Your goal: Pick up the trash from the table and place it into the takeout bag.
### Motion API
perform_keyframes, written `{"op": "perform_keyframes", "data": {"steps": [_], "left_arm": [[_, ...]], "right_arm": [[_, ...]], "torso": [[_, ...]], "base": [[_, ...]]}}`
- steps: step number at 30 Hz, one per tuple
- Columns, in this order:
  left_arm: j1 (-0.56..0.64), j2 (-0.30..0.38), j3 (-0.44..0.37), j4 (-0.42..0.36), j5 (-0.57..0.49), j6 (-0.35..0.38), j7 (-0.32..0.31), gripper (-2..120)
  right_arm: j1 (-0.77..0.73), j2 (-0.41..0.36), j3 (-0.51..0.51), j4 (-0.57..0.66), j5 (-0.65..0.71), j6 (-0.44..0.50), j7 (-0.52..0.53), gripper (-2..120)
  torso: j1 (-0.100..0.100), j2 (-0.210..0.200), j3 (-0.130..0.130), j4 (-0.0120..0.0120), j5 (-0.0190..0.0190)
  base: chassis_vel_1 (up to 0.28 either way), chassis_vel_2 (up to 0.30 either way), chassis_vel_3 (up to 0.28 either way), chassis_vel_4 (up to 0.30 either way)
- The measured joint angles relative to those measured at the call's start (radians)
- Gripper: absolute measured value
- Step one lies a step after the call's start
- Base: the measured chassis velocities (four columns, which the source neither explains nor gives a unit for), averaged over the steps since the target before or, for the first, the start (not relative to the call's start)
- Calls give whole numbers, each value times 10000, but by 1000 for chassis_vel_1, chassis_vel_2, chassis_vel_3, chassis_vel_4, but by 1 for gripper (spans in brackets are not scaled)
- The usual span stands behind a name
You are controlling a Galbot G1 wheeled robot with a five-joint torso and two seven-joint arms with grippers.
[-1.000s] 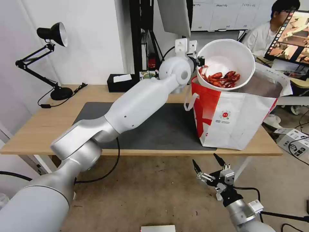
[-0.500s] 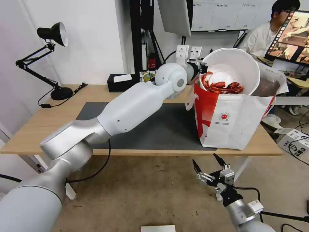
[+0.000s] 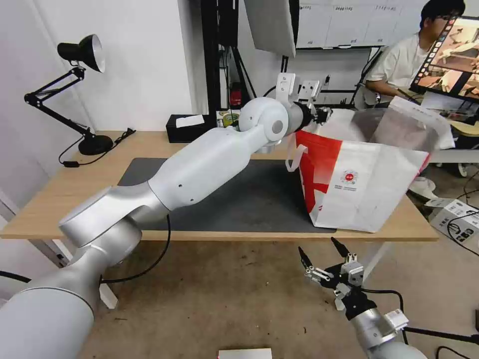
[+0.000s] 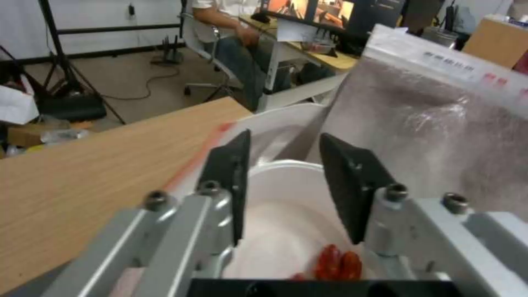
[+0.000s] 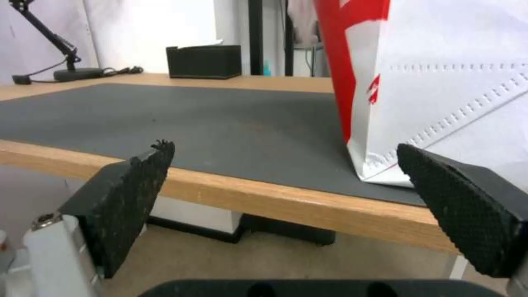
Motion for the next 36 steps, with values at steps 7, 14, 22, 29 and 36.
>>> {"op": "perform_keyframes", "data": {"steps": [7, 14, 22, 29, 36], "left_arm": [[79, 290, -94, -275, -18, -165, -2, 69], [470, 1507, 105, -1457, 346, -1420, -7, 97], [1789, 3176, -112, -2962, 1740, -2843, -82, 100], [4151, 4893, -1557, -3861, 3759, -5075, 1049, 100], [6757, 6241, -3591, -4304, 5335, -6596, 2424, 100]], "right_arm": [[0, 0, 0, 0, 0, 0, 0, 100], [0, 0, 0, 0, 0, 0, 0, 100], [0, 0, 0, 0, 0, 0, 0, 100], [0, -1, 0, 0, 0, 0, 0, 100], [0, -1, 1, 0, 1, 0, 1, 100]], "torso": [[0, 0, 0, -1, 0], [0, 0, 0, -2, -1], [0, 0, 0, 2, -4], [0, 1, -1, 2, -4], [0, 0, 0, 0, -5]], "base": [[0, 0, 0, 0], [0, 0, 0, 0], [0, 0, 0, 0], [0, 0, 0, 0], [0, 0, 0, 0]]}}
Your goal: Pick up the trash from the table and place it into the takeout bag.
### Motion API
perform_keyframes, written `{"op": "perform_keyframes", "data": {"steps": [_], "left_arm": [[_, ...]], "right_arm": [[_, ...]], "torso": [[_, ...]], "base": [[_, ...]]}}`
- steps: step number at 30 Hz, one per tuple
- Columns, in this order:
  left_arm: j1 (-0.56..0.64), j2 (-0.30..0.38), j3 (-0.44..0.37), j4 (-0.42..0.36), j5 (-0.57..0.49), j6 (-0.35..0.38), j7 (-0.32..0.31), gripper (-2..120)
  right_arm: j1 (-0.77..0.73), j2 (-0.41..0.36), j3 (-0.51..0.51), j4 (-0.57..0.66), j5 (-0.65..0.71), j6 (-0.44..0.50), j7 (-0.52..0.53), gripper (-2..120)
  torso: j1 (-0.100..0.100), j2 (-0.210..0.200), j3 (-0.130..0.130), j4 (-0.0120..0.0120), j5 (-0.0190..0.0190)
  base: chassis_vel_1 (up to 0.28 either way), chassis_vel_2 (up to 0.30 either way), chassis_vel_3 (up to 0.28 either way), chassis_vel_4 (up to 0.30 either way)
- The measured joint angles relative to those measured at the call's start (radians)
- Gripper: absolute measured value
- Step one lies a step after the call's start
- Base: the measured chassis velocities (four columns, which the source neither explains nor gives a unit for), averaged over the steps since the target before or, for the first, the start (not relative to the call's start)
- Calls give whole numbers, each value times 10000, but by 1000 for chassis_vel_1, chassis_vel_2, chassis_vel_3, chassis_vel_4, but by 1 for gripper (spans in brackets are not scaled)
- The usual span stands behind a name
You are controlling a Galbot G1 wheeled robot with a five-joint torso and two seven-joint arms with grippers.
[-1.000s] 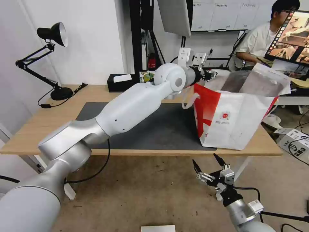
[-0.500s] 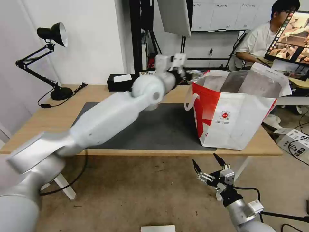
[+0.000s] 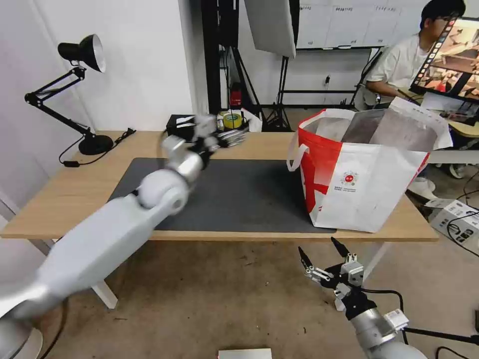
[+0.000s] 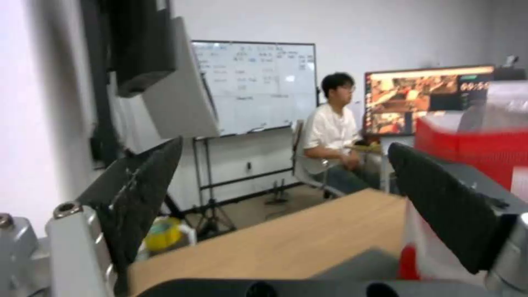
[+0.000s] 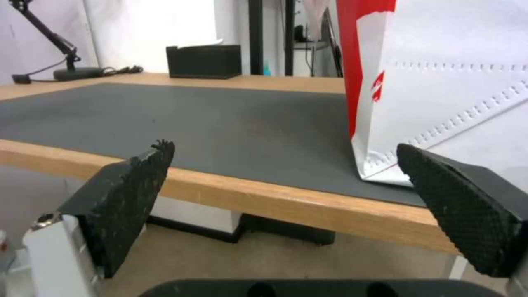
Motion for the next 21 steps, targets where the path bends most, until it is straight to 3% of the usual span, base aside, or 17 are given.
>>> {"op": "perform_keyframes", "data": {"steps": [1, 2, 3, 5, 10, 13, 17, 21], "left_arm": [[760, 218, -693, -217, 106, -161, 227, 100], [760, 218, -693, -217, 106, -161, 227, 100], [1724, 440, -1572, -521, 199, -315, 447, 100], [2900, 810, -2494, -933, 238, -548, 542, 100], [3848, 1057, -3174, -1294, 376, -957, 566, 100], [5120, 938, -4327, -1854, 495, -1056, 575, 100], [6297, 574, -5273, -2221, 880, -1244, 570, 100], [6649, 288, -5410, -2308, 1230, -1396, 578, 100]], "right_arm": [[0, 0, -1, 0, 0, 0, 1, 100], [0, 0, -1, 0, 0, 0, 1, 100], [0, 0, -1, 0, 0, 0, 0, 100], [0, 0, -1, 0, 0, 0, 0, 100], [0, 0, -2, 0, 0, 0, -1, 100], [0, 0, -1, 0, 0, 0, -1, 100], [0, 0, -1, 0, 0, 0, 0, 100], [0, 0, -1, 0, 0, 0, -1, 100]], "torso": [[0, 0, 0, -1, -1], [0, 0, 0, -1, -1], [0, 1, -1, 0, 1], [-1, 1, -1, 7, 0], [0, 1, 0, -1, 2], [0, 1, -1, -3, 6], [-1, 1, -1, 3, 4], [0, 1, 0, -7, 5]], "base": [[0, 0, 0, 0], [0, 0, 0, 0], [0, 0, 0, 0], [0, 0, 0, 0], [0, 0, 0, 0], [0, 0, 0, 0], [0, 0, 0, 0], [0, 0, 0, 0]]}}
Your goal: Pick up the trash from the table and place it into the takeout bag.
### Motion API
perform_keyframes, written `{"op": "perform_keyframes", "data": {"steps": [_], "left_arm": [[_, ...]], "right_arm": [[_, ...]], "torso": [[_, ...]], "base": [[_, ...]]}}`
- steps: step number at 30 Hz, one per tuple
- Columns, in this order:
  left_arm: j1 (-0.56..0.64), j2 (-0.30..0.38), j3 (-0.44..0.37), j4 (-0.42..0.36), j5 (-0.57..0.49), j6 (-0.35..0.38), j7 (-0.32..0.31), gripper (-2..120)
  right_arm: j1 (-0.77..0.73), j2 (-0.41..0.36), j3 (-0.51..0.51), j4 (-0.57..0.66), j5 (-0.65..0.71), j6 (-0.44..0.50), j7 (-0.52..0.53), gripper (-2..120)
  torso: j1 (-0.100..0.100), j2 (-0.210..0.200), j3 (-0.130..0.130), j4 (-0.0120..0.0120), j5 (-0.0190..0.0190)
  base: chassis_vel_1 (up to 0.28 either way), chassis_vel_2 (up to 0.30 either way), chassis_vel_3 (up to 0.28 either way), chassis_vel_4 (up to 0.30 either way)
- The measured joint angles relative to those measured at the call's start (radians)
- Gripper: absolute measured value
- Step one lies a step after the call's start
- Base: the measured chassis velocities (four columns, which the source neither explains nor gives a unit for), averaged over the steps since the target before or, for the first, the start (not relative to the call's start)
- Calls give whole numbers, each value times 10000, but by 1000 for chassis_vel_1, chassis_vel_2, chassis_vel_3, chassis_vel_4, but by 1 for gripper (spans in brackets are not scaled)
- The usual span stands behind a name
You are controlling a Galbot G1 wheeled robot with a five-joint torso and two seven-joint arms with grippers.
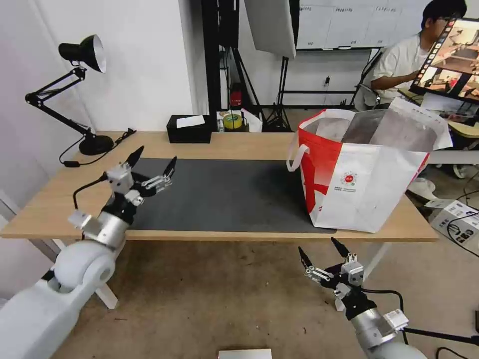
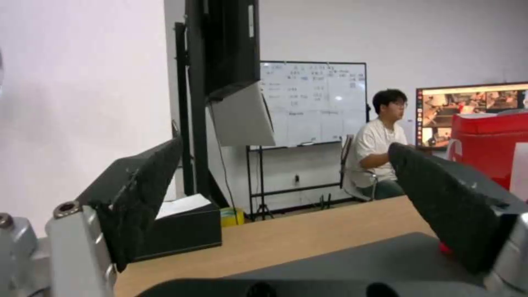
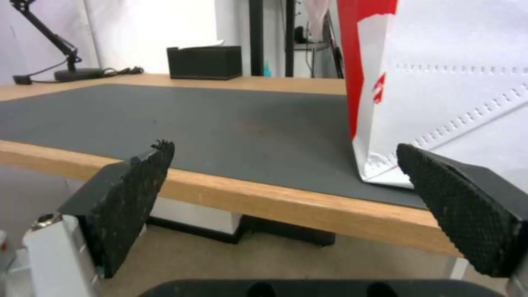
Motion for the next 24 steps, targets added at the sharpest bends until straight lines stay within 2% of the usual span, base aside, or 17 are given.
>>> {"op": "perform_keyframes", "data": {"steps": [2, 6, 7, 10, 11, 17, 24], "left_arm": [[86, -31, -55, -17, 68, -33, 3, 100], [964, -319, -702, -226, 312, -128, 3, 100], [1489, -554, -1091, -289, 480, -181, 2, 100], [1937, -780, -1385, -336, 618, -234, 38, 100], [2434, -1061, -1704, -406, 750, -285, 125, 100], [3383, -1777, -2261, -530, 1169, -486, 149, 100], [4674, -2864, -3069, -663, 1702, -566, -224, 100]], "right_arm": [[0, 0, 0, 0, 0, 0, 0, 100], [0, 0, 0, 0, -1, 0, 0, 100], [0, 0, 0, 0, -1, 0, 0, 100], [0, 0, 0, 0, 0, 0, 1, 100], [0, 0, -1, 0, 0, 0, 0, 100], [0, 0, 0, 0, 0, 0, 0, 100], [0, 0, 0, 0, 0, 0, 0, 100]], "torso": [[1, 0, 0, 0, 0], [1, 0, 0, 6, 2], [0, 0, 0, 6, 0], [1, 0, 0, 6, 0], [1, 0, 0, 6, 0], [0, 1, 0, 7, -1], [0, 0, 0, 6, 1]], "base": [[0, 0, 0, 0], [0, 0, 0, 0], [0, 0, 0, 0], [0, 0, 0, 0], [0, 0, 0, 0], [0, 0, 0, 0], [0, 0, 0, 0]]}}
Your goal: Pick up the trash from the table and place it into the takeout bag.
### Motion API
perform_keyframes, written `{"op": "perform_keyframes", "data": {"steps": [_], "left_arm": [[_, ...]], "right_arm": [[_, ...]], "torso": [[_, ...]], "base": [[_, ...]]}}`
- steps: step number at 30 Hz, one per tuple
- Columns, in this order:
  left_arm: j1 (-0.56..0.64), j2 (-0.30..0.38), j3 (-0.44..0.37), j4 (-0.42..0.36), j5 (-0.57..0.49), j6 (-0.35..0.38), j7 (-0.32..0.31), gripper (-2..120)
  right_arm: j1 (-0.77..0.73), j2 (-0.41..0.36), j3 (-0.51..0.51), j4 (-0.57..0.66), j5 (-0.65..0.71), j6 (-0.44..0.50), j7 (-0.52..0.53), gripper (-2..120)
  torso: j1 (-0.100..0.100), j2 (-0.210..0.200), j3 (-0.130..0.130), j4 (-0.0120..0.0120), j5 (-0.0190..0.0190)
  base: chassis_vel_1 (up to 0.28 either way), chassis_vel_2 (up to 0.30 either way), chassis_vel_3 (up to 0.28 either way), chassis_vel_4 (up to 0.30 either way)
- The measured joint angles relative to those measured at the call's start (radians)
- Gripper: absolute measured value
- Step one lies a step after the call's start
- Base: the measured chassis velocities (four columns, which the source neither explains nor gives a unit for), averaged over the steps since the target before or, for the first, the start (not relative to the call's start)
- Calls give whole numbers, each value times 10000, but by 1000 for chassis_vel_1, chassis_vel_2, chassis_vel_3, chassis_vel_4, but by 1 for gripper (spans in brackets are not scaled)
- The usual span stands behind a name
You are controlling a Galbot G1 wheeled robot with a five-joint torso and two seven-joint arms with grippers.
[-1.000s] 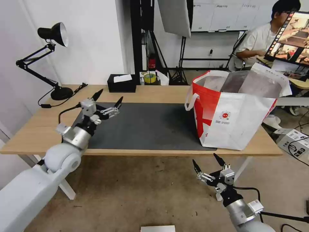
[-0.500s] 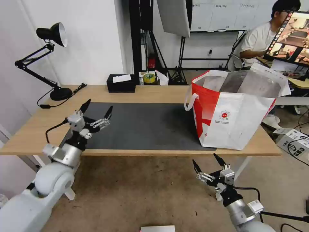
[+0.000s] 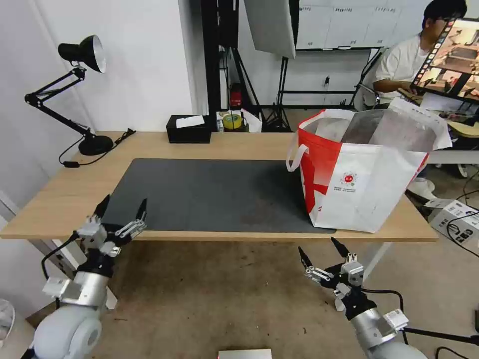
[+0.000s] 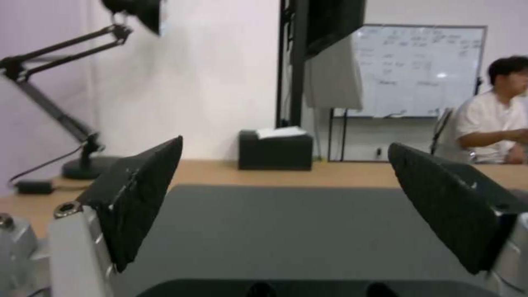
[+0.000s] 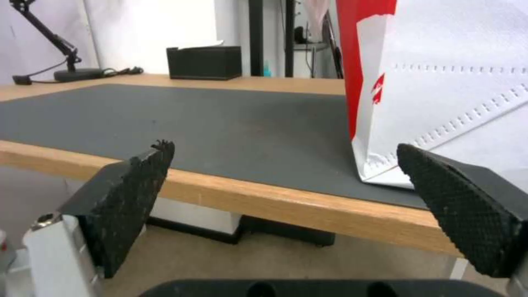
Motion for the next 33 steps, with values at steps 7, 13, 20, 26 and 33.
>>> {"op": "perform_keyframes", "data": {"steps": [7, 13, 20, 26, 33], "left_arm": [[684, -480, -62, -14, 310, -12, 62, 100], [1004, -635, 50, -6, 604, -4, 161, 100], [1358, -796, 49, 61, 781, -5, 433, 100], [1398, -850, 230, 171, 842, -5, 546, 100], [1262, -840, 316, 221, 842, 68, 540, 100]], "right_arm": [[0, 1, 0, 0, 0, 0, 0, 100], [-1, 1, 0, 0, 0, 0, 0, 100], [0, 0, 0, 0, 0, 0, 0, 100], [0, 0, 0, 0, 0, 0, 0, 100], [0, 0, 0, 0, 0, 0, 0, 100]], "torso": [[1, 0, 0, 0, 0], [1, -1, 1, 0, -1], [1, -1, 1, 0, 0], [1, 0, 0, 0, -1], [2, -1, 1, 0, -1]], "base": [[0, 0, 0, 0], [0, 0, 0, 0], [0, 0, 0, 0], [0, 0, 0, 0], [0, 0, 0, 0]]}}
